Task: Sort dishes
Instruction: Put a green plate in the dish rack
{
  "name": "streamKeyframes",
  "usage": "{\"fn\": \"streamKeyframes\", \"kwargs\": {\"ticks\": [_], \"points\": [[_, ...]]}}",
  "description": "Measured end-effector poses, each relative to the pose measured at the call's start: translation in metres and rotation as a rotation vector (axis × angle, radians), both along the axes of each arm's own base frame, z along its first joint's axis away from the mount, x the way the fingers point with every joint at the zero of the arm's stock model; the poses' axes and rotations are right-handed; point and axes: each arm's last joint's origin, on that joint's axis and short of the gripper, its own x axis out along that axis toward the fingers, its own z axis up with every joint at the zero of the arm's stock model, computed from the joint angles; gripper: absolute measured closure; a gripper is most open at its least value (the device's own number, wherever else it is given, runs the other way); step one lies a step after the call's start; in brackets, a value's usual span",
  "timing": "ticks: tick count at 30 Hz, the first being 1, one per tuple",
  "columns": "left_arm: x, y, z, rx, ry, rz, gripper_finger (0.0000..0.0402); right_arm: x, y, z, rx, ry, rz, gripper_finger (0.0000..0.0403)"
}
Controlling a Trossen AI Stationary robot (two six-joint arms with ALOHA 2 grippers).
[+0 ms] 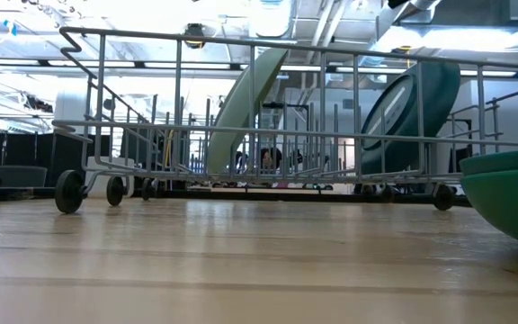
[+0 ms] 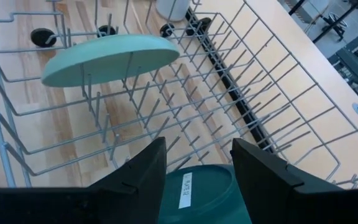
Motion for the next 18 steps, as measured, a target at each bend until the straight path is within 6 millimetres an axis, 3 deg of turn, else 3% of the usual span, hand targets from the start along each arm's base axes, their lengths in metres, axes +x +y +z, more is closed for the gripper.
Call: {"fn": "streamKeyframes", "kwargs": {"ticks": [12,18], "points": [[0.005,0.007,-0.003,0.167,-0.114,0.013,0.04,0.009,-0.006,0.005,-0.08,0.012,0.06,0.0217],[0.007,0.01,-0.004,0.473,-0.28,0.102,0.04,0.011,-0.008,0.005,-0.101,0.025,0.066,0.0217]]}}
